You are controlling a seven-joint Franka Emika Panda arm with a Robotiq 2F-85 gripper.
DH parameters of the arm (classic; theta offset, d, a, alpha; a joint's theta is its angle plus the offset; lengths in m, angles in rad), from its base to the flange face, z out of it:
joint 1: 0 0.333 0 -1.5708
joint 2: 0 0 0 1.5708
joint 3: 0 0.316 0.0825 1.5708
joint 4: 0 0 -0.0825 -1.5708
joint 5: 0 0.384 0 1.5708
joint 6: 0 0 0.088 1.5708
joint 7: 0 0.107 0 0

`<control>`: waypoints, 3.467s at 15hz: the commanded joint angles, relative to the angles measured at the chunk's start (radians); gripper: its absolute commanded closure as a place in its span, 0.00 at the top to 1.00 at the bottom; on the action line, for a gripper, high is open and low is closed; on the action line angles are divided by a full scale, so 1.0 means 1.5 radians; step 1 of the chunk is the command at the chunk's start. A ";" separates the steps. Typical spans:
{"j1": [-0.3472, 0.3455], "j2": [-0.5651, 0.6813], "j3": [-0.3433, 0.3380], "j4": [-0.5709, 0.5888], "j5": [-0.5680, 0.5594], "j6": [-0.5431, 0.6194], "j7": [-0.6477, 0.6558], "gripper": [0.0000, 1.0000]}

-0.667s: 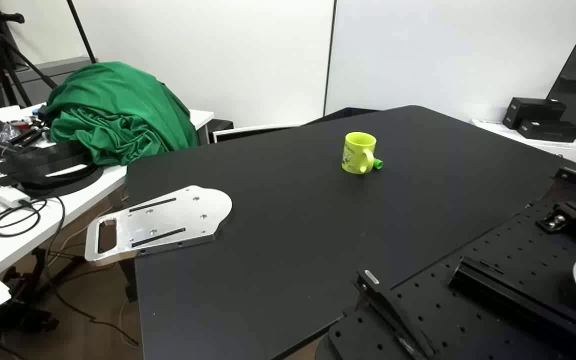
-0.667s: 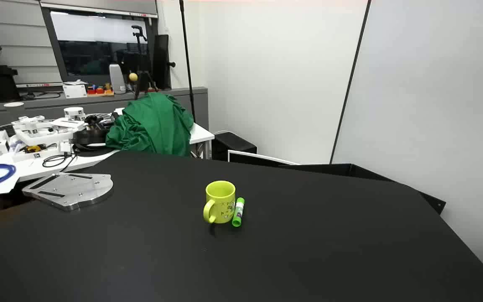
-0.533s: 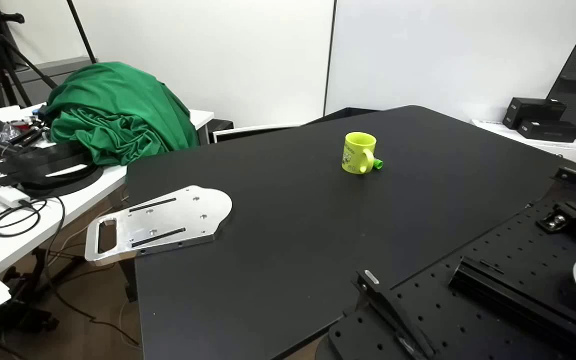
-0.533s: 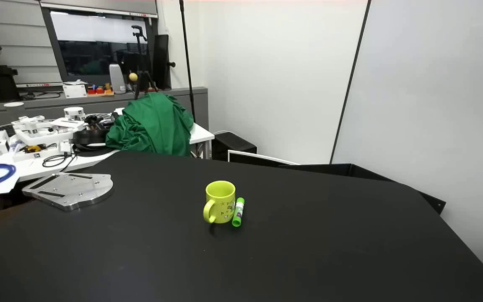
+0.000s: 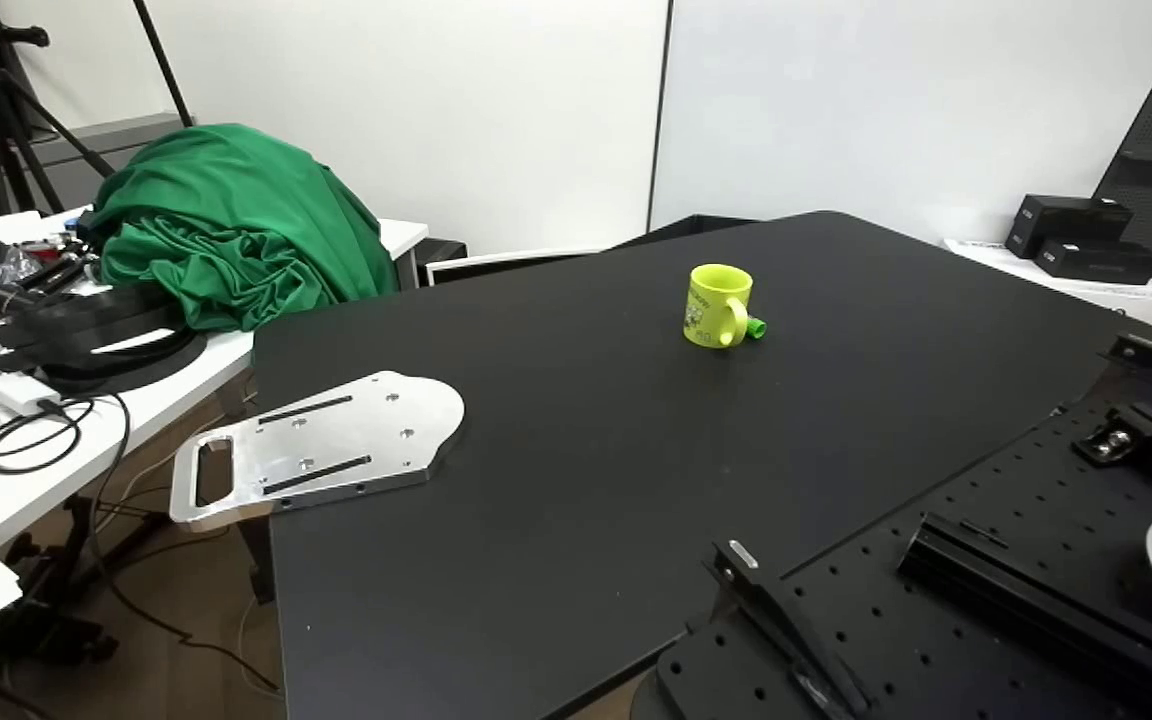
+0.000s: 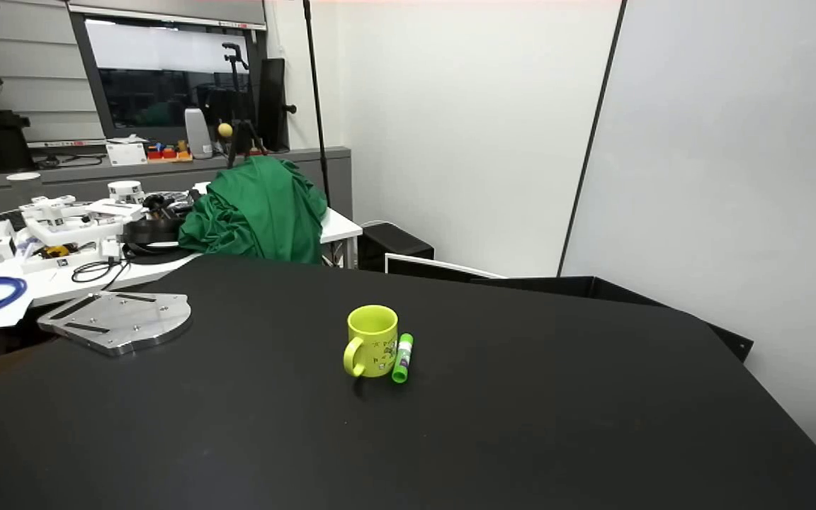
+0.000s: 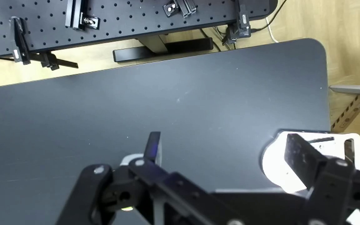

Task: Put the marker into the mug.

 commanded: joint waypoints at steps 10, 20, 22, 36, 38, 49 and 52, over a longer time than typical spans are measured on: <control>-0.042 0.091 -0.090 0.052 -0.097 0.086 -0.157 1.00; -0.109 0.253 -0.231 0.136 -0.132 0.230 -0.379 1.00; -0.125 0.288 -0.252 0.152 -0.130 0.237 -0.406 1.00; -0.184 0.552 -0.251 0.304 -0.100 0.368 -0.482 1.00; -0.186 0.589 -0.243 0.333 -0.100 0.370 -0.479 1.00; -0.193 0.687 -0.211 0.368 -0.109 0.371 -0.467 1.00; -0.193 0.702 -0.210 0.379 -0.108 0.359 -0.464 1.00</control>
